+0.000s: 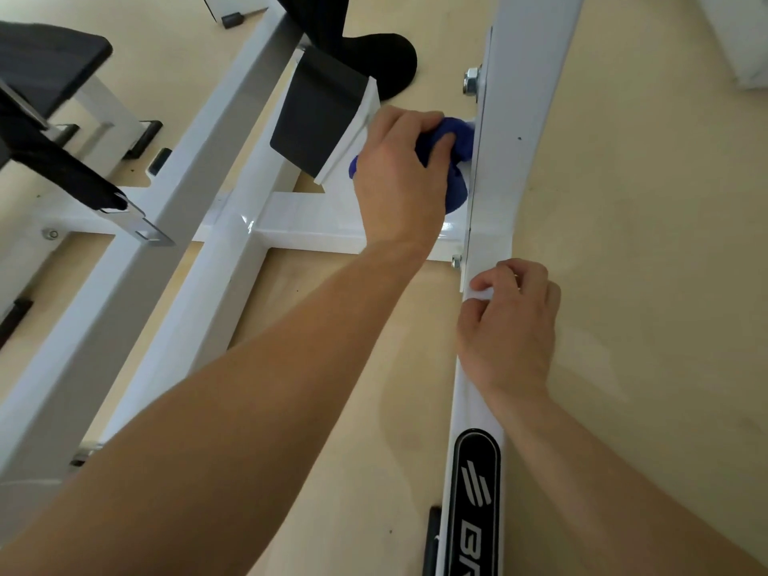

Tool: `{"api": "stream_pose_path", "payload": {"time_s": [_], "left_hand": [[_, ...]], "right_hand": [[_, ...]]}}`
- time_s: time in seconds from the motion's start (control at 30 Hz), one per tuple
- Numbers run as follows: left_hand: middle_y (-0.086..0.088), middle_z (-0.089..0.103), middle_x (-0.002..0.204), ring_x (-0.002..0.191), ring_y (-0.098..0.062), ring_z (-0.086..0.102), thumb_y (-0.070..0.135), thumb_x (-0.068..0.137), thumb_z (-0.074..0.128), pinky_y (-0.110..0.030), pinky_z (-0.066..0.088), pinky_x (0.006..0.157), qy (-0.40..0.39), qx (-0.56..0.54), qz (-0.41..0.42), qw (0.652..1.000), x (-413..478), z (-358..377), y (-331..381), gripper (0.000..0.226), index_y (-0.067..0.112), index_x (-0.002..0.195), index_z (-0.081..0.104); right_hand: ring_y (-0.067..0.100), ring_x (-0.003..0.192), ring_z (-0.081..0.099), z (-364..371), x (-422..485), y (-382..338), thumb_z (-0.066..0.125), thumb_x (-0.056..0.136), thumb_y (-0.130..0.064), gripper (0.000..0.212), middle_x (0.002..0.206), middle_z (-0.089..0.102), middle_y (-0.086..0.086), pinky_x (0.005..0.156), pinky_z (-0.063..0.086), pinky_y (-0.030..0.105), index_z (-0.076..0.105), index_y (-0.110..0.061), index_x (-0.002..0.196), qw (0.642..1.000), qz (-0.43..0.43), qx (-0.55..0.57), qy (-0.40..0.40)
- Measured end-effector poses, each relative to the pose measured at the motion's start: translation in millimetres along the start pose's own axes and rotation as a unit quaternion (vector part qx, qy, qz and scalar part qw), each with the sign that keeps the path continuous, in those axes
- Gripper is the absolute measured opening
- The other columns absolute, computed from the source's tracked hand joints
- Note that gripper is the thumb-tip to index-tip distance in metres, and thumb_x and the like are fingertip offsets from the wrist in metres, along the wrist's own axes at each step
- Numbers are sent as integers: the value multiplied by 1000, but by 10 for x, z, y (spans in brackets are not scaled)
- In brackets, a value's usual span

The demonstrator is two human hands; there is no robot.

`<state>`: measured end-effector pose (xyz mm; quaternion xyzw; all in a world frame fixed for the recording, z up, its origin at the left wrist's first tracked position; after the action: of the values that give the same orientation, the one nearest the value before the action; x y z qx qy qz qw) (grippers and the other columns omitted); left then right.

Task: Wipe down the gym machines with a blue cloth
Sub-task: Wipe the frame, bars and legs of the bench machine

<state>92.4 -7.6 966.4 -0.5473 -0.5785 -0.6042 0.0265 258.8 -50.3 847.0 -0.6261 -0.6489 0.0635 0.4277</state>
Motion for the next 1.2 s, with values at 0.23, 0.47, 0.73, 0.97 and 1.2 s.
{"api": "stream_pose_path", "payload": {"time_s": [0.23,0.47,0.73,0.97,1.2], "left_hand": [[9,59,92,74,-7,55,7,87,60,-9,35,70,-149,94,2,984,-280,283,-348,19,17,92,75],[-3,59,130,106,-23,59,16,96,54,-33,50,83,-204,145,65,966,-547,501,-554,27,12,120,65],[2,62,118,101,-23,56,14,96,46,-41,52,77,-242,148,96,954,-352,782,-578,28,16,119,62],[-4,65,129,102,-29,64,10,90,62,-35,53,73,-184,207,180,944,-632,359,-761,32,15,120,68],[1,69,112,81,-24,54,1,83,59,-32,48,67,-239,240,148,929,-533,803,-866,36,20,113,68]], "right_hand": [[29,100,44,30,28,-74,57,79,-7,19,116,51,5,77,49,40,64,-16,94,1000,-8,-2,-4],[28,103,44,0,5,-104,55,81,-6,19,120,52,3,77,44,34,65,-17,93,1000,-9,9,-9],[28,104,42,-9,91,-137,54,81,-9,16,119,49,4,82,45,36,62,-17,92,1000,-13,11,-20],[29,100,42,39,83,-195,54,80,-9,14,117,50,6,79,46,36,62,-16,90,999,-36,2,0],[31,99,46,141,144,-84,55,78,-10,15,114,54,7,79,47,42,63,-15,89,998,-41,-48,6]]}}
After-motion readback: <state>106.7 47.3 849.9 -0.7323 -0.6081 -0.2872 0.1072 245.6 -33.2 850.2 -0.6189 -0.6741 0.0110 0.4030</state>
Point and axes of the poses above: each hand's wrist, its own x-axis towards the middle knuckle, its own z-axis out of the palm, y = z × x, the point moved 9 cm from there along x, towards the middle knuckle
